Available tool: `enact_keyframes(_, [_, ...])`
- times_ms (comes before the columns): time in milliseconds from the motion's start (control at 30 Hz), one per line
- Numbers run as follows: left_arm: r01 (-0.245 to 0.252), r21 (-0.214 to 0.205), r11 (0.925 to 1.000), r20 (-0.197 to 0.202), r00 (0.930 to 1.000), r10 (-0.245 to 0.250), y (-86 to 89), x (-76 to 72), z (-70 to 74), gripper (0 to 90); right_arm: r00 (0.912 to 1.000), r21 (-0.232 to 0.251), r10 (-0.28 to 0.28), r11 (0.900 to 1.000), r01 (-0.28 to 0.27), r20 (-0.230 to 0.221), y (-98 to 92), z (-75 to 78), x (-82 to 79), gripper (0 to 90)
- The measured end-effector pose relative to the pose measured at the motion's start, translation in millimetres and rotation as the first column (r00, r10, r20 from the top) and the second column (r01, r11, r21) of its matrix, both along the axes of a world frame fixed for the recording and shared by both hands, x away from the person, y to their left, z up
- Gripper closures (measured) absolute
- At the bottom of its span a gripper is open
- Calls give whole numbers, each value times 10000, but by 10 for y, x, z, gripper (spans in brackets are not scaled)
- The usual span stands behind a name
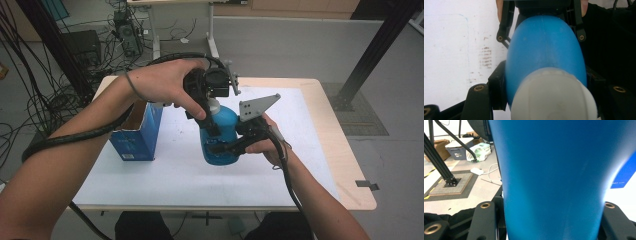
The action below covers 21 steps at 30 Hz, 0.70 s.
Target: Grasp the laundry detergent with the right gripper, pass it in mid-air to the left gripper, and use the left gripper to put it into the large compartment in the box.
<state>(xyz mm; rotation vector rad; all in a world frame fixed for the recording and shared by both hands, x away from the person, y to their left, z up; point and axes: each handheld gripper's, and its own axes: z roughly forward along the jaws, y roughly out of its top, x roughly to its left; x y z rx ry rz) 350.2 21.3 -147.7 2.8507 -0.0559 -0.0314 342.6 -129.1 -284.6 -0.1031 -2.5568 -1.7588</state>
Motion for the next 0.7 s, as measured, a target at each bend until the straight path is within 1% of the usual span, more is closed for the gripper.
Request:
enact_keyframes(467, [-88,-58,9999,-43,10000,88,4,3,5,376,10000,4,27,10000,-27,-48,0,7,2,443])
enact_keyframes(700, [-94,-22,10000,-44,9999,94,7,2,7,376,10000,4,39,10000,-39,-57,5,6,0,444])
